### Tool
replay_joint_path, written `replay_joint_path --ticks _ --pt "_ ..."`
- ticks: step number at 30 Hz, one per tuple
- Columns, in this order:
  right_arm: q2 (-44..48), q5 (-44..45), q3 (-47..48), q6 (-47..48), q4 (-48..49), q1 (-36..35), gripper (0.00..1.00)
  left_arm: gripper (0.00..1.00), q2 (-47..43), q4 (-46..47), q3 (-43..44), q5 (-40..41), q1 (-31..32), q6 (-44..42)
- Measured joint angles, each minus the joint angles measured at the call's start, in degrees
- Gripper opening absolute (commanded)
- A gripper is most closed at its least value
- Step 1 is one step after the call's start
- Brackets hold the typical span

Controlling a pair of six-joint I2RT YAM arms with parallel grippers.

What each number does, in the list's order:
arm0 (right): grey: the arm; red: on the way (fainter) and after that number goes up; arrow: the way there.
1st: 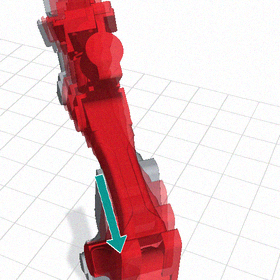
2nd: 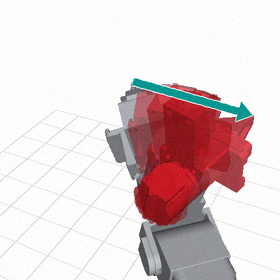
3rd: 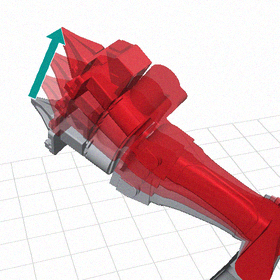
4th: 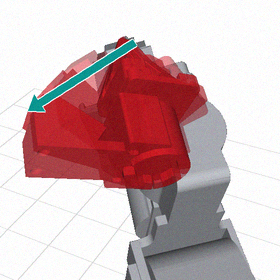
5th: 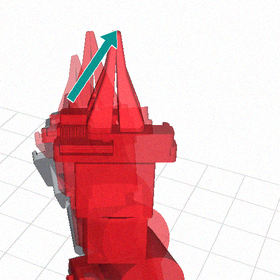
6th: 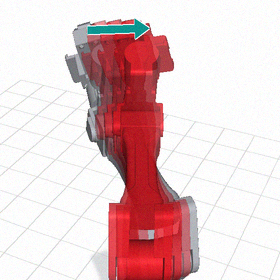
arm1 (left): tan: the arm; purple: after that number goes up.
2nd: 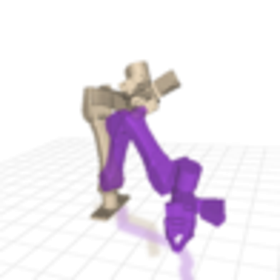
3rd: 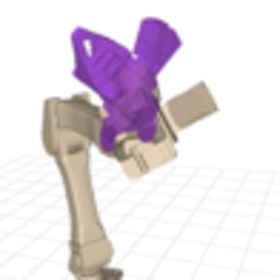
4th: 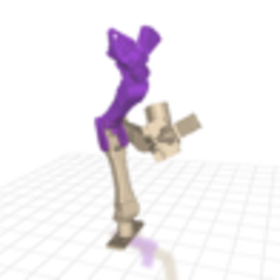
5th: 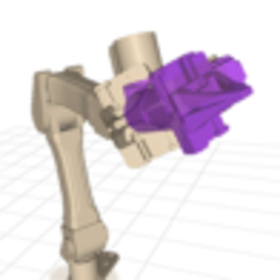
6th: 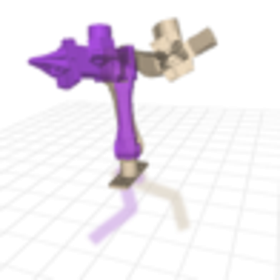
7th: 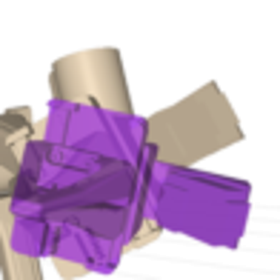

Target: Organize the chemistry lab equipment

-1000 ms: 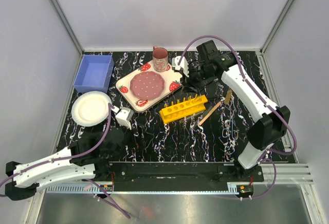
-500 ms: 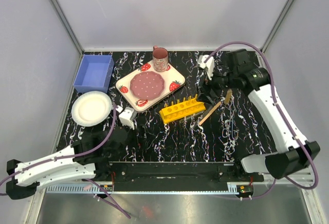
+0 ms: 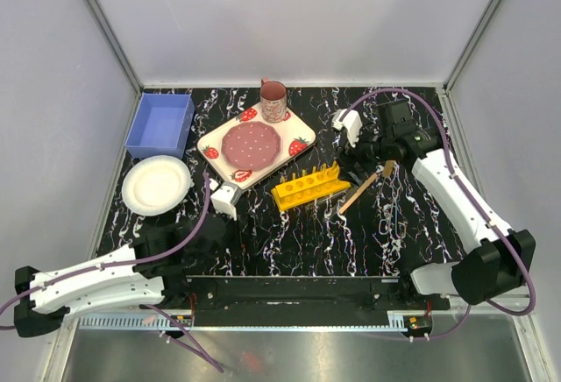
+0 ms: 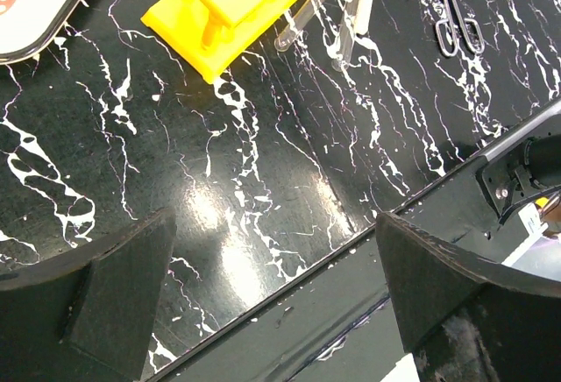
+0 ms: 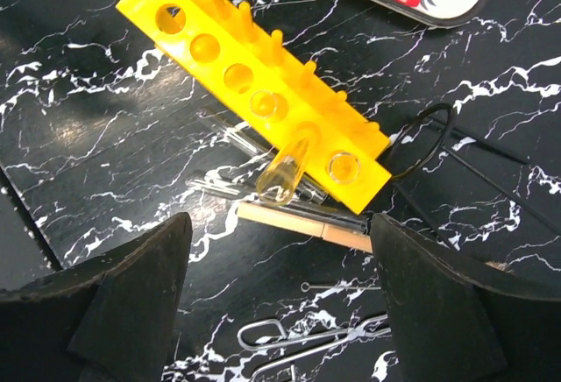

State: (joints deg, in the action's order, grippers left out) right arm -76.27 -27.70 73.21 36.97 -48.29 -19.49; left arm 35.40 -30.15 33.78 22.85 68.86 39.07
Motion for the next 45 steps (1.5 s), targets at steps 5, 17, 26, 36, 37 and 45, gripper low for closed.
replay_joint_path --ticks 5,17,26,36,37,45 --pt "-1.60 0.17 -0.28 -0.44 3.76 0.00 0.84 0.99 -1.31 0.13 0.00 -0.07 -0.04 0.02" --pt "-1.97 0.02 -2.45 0.13 6.71 -0.31 0.67 0.99 -2.43 0.11 -0.02 -0.07 -0.22 0.04" --pt "-2.51 0.04 -2.73 0.66 6.71 -0.66 0.44 0.99 -2.43 0.11 -0.02 -0.07 -0.26 0.04" --pt "-2.51 0.02 -2.73 0.70 6.78 -0.76 0.34 0.99 -3.02 0.09 -0.04 -0.07 -0.26 0.09" --pt "-2.51 0.04 -2.73 0.70 6.78 -0.76 0.33 0.99 -3.04 0.09 -0.04 -0.07 -0.26 0.09" --pt "-2.51 0.04 -1.81 0.70 6.80 -1.18 0.33 0.99 -3.19 0.09 -0.09 -0.07 -0.26 0.44"
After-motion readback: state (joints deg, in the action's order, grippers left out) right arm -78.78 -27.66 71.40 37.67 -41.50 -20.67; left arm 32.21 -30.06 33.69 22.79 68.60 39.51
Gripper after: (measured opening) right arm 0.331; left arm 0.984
